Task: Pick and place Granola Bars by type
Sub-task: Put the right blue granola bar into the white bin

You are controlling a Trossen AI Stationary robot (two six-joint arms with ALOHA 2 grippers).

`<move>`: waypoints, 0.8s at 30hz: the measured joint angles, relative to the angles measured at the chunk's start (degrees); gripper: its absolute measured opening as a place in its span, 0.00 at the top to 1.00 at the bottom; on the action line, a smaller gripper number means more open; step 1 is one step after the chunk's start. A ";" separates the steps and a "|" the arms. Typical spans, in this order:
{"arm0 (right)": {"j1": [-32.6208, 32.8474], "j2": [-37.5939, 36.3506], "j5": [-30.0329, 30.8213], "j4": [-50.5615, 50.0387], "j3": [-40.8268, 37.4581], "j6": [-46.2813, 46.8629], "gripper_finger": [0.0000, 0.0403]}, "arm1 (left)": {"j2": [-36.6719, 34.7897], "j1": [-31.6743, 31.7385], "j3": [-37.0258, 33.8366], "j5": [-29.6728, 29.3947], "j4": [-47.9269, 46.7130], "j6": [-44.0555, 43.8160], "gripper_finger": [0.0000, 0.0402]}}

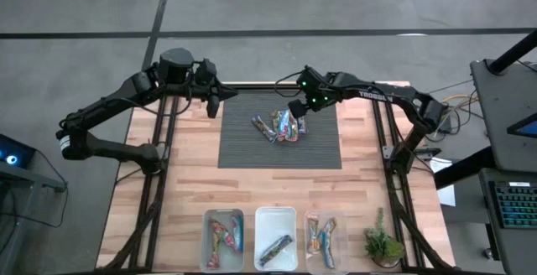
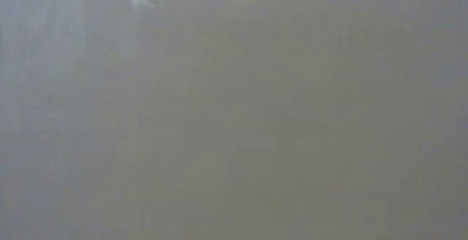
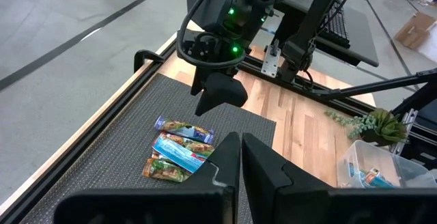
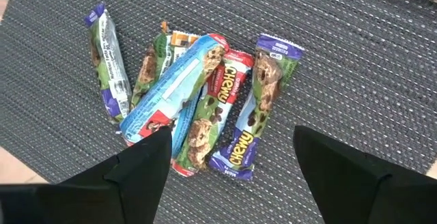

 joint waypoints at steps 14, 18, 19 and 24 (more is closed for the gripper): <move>0.00 -0.02 2.93 1.44 -2.61 0.70 0.27 | 0.00 0.00 0.00 0.00 0.00 -0.07 1.00; 0.00 -0.07 3.11 1.87 -3.09 1.01 0.27 | 0.00 0.01 0.00 0.00 0.00 -0.07 1.00; 0.00 -0.09 3.11 2.51 -3.41 1.07 0.28 | 0.00 0.02 0.00 0.00 0.00 -0.07 1.00; 0.00 -0.09 3.10 3.98 -5.16 2.76 0.29 | 0.00 0.02 0.00 0.00 0.02 -0.32 1.00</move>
